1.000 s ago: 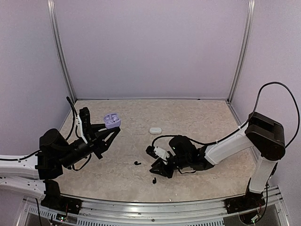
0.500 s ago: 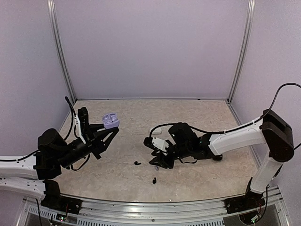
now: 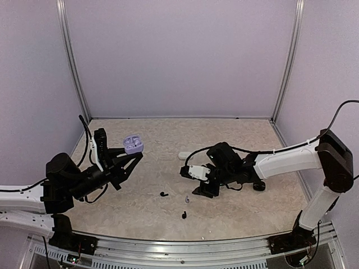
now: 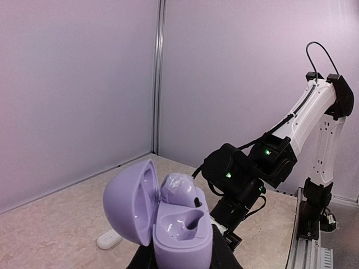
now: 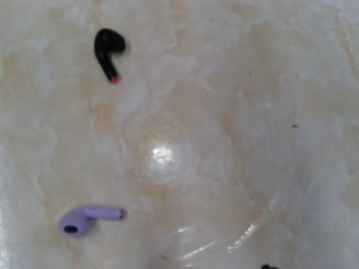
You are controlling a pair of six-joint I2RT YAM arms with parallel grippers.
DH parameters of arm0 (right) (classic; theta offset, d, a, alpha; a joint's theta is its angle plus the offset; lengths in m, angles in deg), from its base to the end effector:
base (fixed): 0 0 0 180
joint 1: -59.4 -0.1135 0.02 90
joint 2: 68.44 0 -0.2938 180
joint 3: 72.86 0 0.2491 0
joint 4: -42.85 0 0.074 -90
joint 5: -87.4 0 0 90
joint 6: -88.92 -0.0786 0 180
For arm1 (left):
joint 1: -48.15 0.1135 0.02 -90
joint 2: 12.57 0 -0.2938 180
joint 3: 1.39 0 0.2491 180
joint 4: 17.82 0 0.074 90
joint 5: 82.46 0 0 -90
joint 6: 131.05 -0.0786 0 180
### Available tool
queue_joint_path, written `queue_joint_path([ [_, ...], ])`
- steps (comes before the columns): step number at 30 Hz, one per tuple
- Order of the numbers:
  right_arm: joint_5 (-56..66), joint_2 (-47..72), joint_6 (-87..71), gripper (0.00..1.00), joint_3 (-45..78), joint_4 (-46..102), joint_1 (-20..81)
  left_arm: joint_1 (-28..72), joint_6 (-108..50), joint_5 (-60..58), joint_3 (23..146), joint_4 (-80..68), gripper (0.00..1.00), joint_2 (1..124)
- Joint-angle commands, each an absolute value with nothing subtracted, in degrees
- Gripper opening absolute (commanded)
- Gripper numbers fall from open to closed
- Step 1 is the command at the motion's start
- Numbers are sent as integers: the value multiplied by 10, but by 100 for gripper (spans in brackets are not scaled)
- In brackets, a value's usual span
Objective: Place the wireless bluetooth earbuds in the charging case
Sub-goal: Move the left earbud to the center of the board.
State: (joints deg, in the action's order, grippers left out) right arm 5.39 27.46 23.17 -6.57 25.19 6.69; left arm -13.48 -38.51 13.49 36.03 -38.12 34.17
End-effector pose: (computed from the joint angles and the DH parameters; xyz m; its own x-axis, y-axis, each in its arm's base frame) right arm 0.2154 0.3008 0.1711 -0.0587 -0.7484 -0.6606 -0.9532 0.2386 -0.1856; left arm 0.1088 -0.1843 0.3161 0.0538 -0.1923 -0.9799 0.8300 0.5542 -0.0632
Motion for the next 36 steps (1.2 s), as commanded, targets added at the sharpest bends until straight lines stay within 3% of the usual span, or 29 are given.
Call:
queue_joint_path([
  [1,45,279,267,63,-63,227,64,-130,-388,125,359,-393,0,342],
  [28,88,385,322,63,6,213,36,-125,-387,120,351,-386,0,323],
  [36,104,423,323,56,47,201,22,-123,-387,120,350,-387,0,325],
])
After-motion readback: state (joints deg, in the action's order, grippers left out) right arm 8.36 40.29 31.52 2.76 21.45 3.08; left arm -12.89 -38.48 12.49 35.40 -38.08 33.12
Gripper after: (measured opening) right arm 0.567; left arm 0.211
